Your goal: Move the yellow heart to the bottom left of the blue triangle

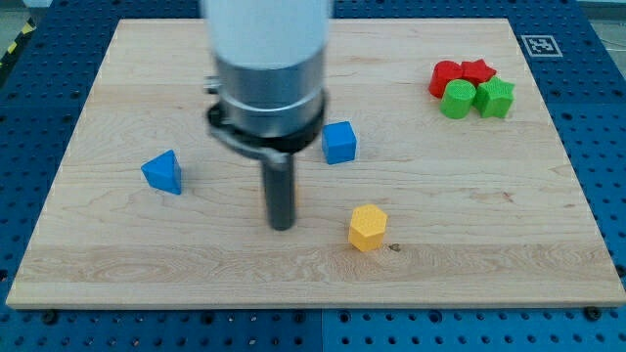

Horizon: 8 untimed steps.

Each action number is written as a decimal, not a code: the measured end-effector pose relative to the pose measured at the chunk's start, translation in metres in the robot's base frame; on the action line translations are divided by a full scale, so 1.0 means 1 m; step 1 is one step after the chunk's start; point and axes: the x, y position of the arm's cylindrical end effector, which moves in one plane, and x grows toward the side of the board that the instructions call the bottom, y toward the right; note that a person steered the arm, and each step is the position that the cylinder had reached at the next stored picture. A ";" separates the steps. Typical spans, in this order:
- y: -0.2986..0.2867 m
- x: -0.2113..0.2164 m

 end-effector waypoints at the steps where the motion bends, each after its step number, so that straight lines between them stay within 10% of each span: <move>1: -0.007 -0.004; 5: 0.055 -0.047; 8: -0.077 -0.028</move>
